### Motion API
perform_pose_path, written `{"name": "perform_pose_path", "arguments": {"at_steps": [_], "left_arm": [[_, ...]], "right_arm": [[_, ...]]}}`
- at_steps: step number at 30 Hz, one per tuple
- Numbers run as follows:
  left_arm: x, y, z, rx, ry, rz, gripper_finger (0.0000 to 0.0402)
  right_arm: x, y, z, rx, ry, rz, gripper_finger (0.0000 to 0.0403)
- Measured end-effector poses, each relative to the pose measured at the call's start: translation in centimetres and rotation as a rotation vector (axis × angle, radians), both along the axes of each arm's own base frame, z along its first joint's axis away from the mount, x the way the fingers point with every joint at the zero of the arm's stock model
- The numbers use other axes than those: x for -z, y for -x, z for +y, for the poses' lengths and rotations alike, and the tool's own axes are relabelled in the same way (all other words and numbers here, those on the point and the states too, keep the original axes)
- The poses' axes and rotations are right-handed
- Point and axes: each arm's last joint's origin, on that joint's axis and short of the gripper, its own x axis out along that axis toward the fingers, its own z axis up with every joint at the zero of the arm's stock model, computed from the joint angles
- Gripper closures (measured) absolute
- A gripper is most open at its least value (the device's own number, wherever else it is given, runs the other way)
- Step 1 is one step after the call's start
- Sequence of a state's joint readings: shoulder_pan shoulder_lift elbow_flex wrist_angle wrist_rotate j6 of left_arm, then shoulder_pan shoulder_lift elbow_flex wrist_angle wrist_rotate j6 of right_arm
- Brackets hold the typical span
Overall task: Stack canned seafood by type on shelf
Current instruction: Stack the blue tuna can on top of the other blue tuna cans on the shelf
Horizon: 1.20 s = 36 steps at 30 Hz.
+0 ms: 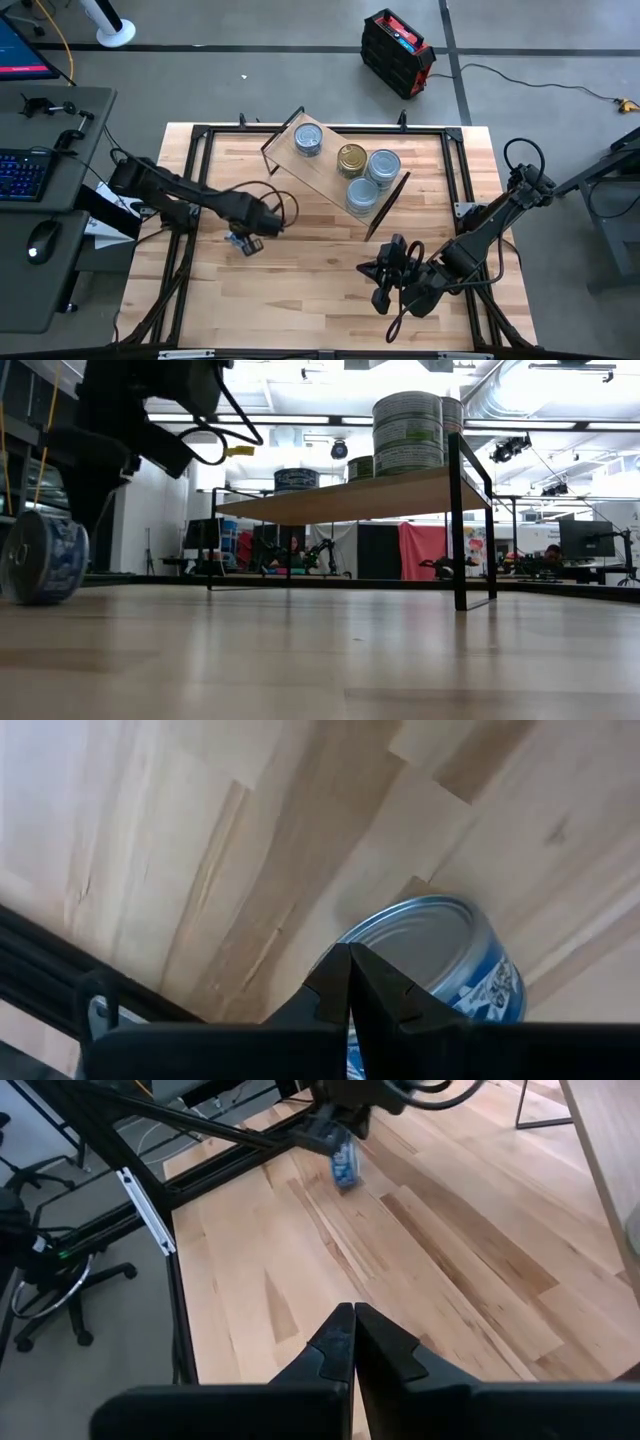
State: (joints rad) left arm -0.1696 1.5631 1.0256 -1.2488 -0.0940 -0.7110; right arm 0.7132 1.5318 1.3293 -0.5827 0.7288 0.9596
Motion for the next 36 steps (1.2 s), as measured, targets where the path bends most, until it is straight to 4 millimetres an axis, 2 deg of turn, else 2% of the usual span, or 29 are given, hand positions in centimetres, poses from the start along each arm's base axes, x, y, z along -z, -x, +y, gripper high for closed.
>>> {"name": "perform_pose_path", "arguments": {"at_steps": [5, 11, 19, 26, 33, 36], "left_arm": [[-0.7, -0.2, -0.2, 0.151, -0.012, 0.015, 0.0401], [-3.8, -1.0, 0.4, 0.351, -0.075, 0.037, 0.0401], [-6.9, -0.4, -2.3, 0.571, -0.035, 0.094, 0.0391], [-7.2, 0.4, -4.6, 0.645, 0.056, 0.104, 0.0323], [-7.2, 0.4, -4.6, 0.708, 0.104, 0.111, 0.023], [-7.0, 0.1, -4.7, 0.787, 0.142, 0.086, 0.0195]], "right_arm": [[0.1, 0.0, -0.1, 0.002, 0.005, 0.006, 0.0403], [0.1, -0.1, -0.2, 0.009, 0.003, 0.006, 0.0403], [0.1, -0.1, -0.2, 0.009, 0.004, 0.007, 0.0403], [0.1, -0.1, -0.2, 0.007, 0.01, 0.011, 0.0403], [0.3, 0.1, -0.3, 0.007, 0.027, 0.031, 0.0403], [0.4, 0.1, -0.4, 0.007, 0.037, 0.043, 0.0403]]}}
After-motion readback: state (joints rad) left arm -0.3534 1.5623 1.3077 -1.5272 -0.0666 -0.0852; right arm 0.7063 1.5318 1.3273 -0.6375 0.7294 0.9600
